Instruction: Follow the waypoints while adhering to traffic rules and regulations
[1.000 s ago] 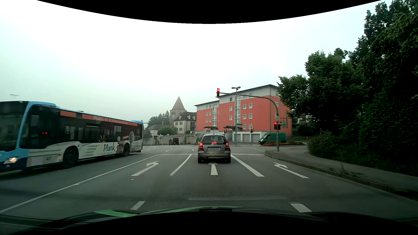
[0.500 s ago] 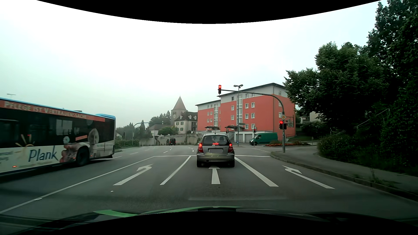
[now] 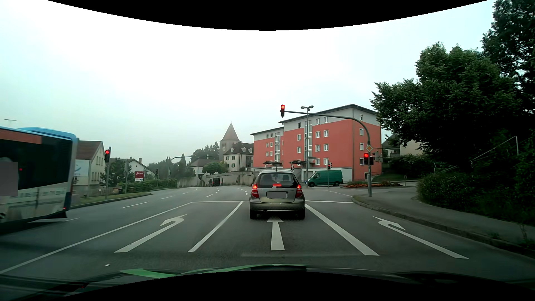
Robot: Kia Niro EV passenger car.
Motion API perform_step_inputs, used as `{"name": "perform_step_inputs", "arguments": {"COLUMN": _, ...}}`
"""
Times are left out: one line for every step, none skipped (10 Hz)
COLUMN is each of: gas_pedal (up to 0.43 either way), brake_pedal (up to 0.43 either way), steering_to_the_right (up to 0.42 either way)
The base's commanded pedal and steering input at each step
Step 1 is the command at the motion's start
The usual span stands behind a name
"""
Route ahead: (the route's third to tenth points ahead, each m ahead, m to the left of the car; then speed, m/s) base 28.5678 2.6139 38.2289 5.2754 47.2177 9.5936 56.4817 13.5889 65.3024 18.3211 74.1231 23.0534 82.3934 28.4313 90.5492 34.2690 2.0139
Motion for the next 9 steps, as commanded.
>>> {"name": "perform_step_inputs", "arguments": {"gas_pedal": 0.0, "brake_pedal": 0.049, "steering_to_the_right": -0.01}}
{"name": "perform_step_inputs", "arguments": {"gas_pedal": 0.0, "brake_pedal": 0.049, "steering_to_the_right": -0.009}}
{"name": "perform_step_inputs", "arguments": {"gas_pedal": 0.0, "brake_pedal": 0.043, "steering_to_the_right": -0.008}}
{"name": "perform_step_inputs", "arguments": {"gas_pedal": 0.0, "brake_pedal": 0.043, "steering_to_the_right": -0.008}}
{"name": "perform_step_inputs", "arguments": {"gas_pedal": 0.0, "brake_pedal": 0.043, "steering_to_the_right": -0.008}}
{"name": "perform_step_inputs", "arguments": {"gas_pedal": 0.0, "brake_pedal": 0.03, "steering_to_the_right": -0.008}}
{"name": "perform_step_inputs", "arguments": {"gas_pedal": 0.0, "brake_pedal": 0.03, "steering_to_the_right": -0.008}}
{"name": "perform_step_inputs", "arguments": {"gas_pedal": 0.0, "brake_pedal": 0.03, "steering_to_the_right": -0.007}}
{"name": "perform_step_inputs", "arguments": {"gas_pedal": 0.0, "brake_pedal": 0.037, "steering_to_the_right": -0.005}}
